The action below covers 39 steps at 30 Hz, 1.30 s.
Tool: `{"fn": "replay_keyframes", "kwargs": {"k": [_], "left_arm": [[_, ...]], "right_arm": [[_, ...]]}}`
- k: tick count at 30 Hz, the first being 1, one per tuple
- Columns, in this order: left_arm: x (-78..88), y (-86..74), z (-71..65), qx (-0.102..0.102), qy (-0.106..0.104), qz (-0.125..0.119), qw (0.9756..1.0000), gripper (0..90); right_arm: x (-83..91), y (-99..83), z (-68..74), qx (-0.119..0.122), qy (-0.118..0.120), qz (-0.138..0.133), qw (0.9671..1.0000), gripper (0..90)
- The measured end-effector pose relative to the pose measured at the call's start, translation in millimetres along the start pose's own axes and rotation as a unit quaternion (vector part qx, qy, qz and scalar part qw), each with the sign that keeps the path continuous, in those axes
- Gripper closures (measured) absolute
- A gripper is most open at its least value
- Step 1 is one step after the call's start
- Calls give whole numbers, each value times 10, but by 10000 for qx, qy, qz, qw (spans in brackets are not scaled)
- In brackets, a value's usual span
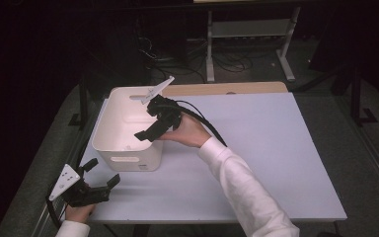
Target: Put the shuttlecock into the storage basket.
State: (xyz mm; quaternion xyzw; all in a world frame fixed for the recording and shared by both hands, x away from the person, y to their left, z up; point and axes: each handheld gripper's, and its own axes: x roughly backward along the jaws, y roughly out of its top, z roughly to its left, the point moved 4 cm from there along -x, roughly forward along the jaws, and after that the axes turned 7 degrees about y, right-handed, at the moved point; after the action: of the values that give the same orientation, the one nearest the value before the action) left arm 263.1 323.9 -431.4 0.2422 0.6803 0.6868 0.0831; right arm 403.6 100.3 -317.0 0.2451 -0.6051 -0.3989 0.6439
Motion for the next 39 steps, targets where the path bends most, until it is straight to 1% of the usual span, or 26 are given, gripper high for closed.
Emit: {"fn": "replay_keyframes", "kwargs": {"k": [1,3,4,8,9,10,11,12,14,18,19,20,21,22,23,24,25,29,31,32,33,34,38,39], "left_arm": [[1,0,1,0,1,3,10000,0],[-1,-2,1,17,5,5,10000,0],[-2,-2,2,19,6,4,10000,0],[0,-2,2,12,3,6,10000,0],[0,-2,5,-15,3,0,10000,0],[1,0,15,-100,-1,0,9999,0],[1,-1,12,-68,0,-4,10000,0],[3,-3,6,-13,11,5,10000,0],[1,-3,7,-7,8,6,10000,0],[-5,-2,0,-8,6,-3,10000,0],[-4,-2,0,-23,11,23,10000,0],[-6,-3,3,-38,10,28,10000,0],[-7,-4,3,-35,10,32,10000,0],[-9,-5,2,-30,9,28,10000,0],[-12,-5,4,-36,5,19,10000,0],[-11,-3,3,-30,8,30,10000,0],[-3,-4,6,-49,26,97,9999,0],[-20,-6,1,-21,-18,31,10000,0],[-36,0,-22,121,-50,-48,9999,0],[-34,-2,-14,50,-43,-13,10000,0],[-34,-2,-13,40,-43,-9,10000,0],[-34,-2,-11,24,-45,-2,10000,0],[-38,-3,-7,7,-21,18,10000,0],[-40,-4,-8,3,-19,20,10000,0]], "right_arm": [[13,-3,-2,-35,-7,-9,10000,9],[43,-13,-15,-11,-66,-43,10000,0],[59,-13,-13,-41,-66,-102,9999,0],[147,-31,-34,-6,-149,-251,9996,0],[164,-36,-39,-5,-150,-301,9994,0],[180,-44,-35,-66,-146,-324,9993,0],[196,-59,-47,-17,-169,-290,9994,0],[206,-65,-39,-65,-167,-320,9993,0],[240,-85,-53,-28,-215,-339,9992,0],[298,-117,-48,-12,-155,-425,9990,0],[314,-129,-53,10,-185,-438,9989,0],[330,-140,-46,-30,-187,-477,9987,0],[345,-155,-59,16,-207,-476,9987,0],[355,-163,-52,-50,-203,-497,9985,0],[372,-180,-64,-31,-231,-478,9986,0],[391,-196,-70,-72,-235,-508,9984,0],[407,-211,-81,-74,-263,-516,9983,0],[466,-263,-114,-123,-284,-574,9979,0],[493,-298,-135,-158,-277,-611,9976,0],[504,-312,-145,-164,-290,-598,9977,0],[518,-335,-159,-161,-300,-624,9975,0],[527,-351,-159,-235,-277,-643,9973,0],[571,-422,-184,-265,-304,-702,9967,0],[576,-430,-179,-328,-294,-737,9963,0]]}}
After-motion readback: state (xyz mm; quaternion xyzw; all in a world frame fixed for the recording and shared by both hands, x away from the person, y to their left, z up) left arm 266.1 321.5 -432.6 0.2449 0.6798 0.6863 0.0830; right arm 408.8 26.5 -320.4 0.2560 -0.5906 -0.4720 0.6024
